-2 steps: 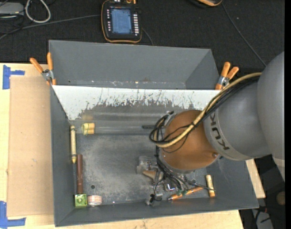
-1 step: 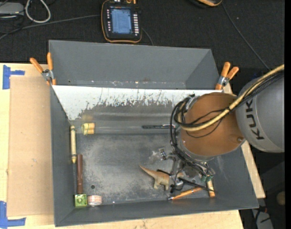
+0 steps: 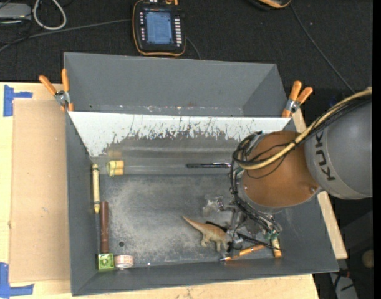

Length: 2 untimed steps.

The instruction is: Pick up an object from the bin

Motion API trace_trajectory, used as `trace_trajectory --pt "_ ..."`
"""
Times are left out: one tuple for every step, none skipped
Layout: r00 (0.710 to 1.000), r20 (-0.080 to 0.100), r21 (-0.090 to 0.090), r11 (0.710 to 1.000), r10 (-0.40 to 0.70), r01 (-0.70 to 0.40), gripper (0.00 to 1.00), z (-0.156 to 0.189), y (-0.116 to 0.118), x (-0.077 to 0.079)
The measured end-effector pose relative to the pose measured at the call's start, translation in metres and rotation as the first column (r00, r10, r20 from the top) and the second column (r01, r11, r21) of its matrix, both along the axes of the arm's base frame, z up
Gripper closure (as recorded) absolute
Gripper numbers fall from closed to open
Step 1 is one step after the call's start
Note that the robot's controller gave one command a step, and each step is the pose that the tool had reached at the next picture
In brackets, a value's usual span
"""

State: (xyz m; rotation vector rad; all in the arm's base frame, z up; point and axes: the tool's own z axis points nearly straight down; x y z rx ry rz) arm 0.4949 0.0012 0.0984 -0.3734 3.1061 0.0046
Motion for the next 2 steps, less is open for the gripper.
trace_trajectory --pt "1.000 0.007 0.003 1.000 0.023 -0.023 0.00 -0.029 -0.014 0.003" --pt "1.000 0.005 0.003 1.000 -0.009 0.009 1.00 -0.029 -0.019 0.025"
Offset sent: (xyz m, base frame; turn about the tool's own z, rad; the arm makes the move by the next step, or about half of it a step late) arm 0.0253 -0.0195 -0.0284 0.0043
